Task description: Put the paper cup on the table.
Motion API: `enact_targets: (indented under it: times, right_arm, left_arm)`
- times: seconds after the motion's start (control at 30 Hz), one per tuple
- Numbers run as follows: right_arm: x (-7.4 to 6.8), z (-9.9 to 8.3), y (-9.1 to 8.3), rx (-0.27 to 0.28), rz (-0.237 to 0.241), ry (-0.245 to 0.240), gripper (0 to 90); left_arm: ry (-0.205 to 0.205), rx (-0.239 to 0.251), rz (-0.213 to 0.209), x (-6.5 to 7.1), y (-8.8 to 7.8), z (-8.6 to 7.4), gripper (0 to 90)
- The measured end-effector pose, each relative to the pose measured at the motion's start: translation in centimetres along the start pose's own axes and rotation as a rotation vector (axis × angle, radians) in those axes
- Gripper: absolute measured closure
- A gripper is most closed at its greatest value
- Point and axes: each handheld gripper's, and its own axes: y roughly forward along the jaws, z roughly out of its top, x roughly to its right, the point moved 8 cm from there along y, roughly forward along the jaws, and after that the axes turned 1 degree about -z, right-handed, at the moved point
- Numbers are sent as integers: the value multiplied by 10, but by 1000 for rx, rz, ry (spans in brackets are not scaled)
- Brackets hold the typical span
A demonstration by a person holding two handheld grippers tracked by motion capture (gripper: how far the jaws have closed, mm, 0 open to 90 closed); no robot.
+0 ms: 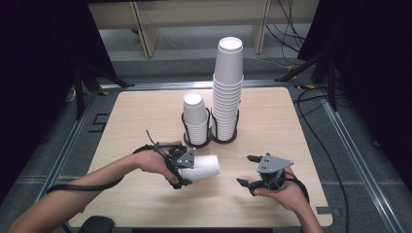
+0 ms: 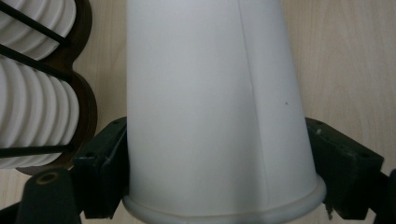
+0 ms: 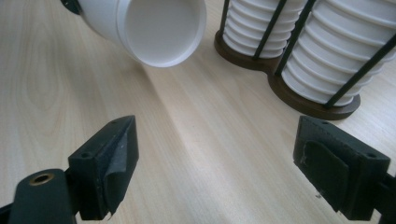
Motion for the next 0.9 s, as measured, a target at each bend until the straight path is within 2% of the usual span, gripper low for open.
enact_targets:
  times: [0.07, 0.17, 0.2, 0.23, 0.27, 0.3, 0.33, 0.37, 0.53, 0.6, 0.63, 0.67, 0.83, 0.87, 0.9]
  right_arm:
    - [-2, 2, 1, 0, 11, -1, 151]
    - [-1, 5, 1, -9, 14, -49, 153]
    - [-5, 6, 2, -6, 40, -26, 153]
    - [-6, 7, 3, -12, 49, -33, 153]
    - [-6, 8, 4, -8, 54, -46, 153]
    - [-5, 10, 5, -3, 59, -79, 154]
    - [-8, 10, 6, -14, 73, -58, 154]
    - [-8, 13, 7, -8, 81, -81, 155]
    - [-13, 21, 12, 8, 138, -97, 160]
    - [-11, 25, 15, 13, 150, -121, 160]
    - [-13, 25, 16, 1, 163, -101, 160]
    - [-12, 27, 17, 7, 171, -115, 160]
    - [-15, 34, 23, -3, 201, -127, 160]
    - [-14, 35, 25, -1, 193, -151, 160]
    - [-15, 36, 26, -7, 191, -143, 160]
  left_arm:
    - [21, -35, -9, -2, -1, -2, 166]
    - [33, -68, -20, -1, -1, -4, 165]
    - [38, -75, -23, -1, 0, -4, 165]
    - [46, -83, -29, 0, -1, -4, 166]
    - [50, -88, -35, 0, -1, -4, 165]
    - [54, -92, -39, 1, -1, -4, 166]
    - [62, -93, -48, 2, -1, -4, 166]
    - [72, -96, -57, 3, -1, -4, 166]
    - [95, -127, -79, 6, 0, -4, 165]
    - [101, -138, -84, 7, 0, -4, 165]
    - [103, -140, -87, 7, 1, -4, 165]
    - [105, -144, -87, 7, 0, -4, 165]
    - [116, -169, -98, 6, 0, -3, 165]
    - [123, -177, -101, 6, 0, -3, 165]
    - [128, -179, -99, 6, 0, -3, 165]
